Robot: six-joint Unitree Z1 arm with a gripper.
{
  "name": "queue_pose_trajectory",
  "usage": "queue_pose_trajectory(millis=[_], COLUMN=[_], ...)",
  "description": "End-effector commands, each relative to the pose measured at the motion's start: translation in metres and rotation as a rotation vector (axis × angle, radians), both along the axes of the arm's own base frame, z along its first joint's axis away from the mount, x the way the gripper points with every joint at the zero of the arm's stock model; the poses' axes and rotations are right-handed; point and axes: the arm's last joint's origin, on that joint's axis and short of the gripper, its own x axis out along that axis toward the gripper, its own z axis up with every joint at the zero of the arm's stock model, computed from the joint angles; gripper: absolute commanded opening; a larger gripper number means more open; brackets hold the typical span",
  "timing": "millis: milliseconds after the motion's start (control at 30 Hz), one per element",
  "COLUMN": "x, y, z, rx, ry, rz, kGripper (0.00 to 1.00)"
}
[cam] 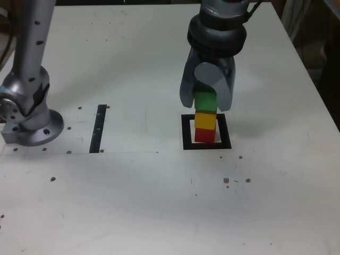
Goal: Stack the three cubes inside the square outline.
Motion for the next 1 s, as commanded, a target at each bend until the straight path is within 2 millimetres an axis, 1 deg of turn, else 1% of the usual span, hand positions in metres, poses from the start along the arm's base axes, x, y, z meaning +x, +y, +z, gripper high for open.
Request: queue_pose_trajectory(millis=[0,233,433,600,667,700,833,900,967], x=[0.002,0.006,0.008,0.008,0.007,0.007,0.006,0.002,-0.007], y=[0.001,0.002,0.003,0.004,0.004,0.004,0.004,0.005,0.005], z=[-0.003,-0.011,-0.016,-0.016,-0.015,-0.014,-0.008,-0.001,0.011], rx=[0.003,-0.002,-0.009,-0.005,-0.001,0.001,0.001,0.0,0.002], ry=[0.009,0.027,0.046,0.049,0.049,0.048,0.034,0.025,0.009], rz=[0.003,0.009,0.017,0.016,0.015,0.015,0.016,0.019,0.023], kGripper=[0.22,0.4,0.54,0.76,0.82,0.84,0.88,0.91,0.94])
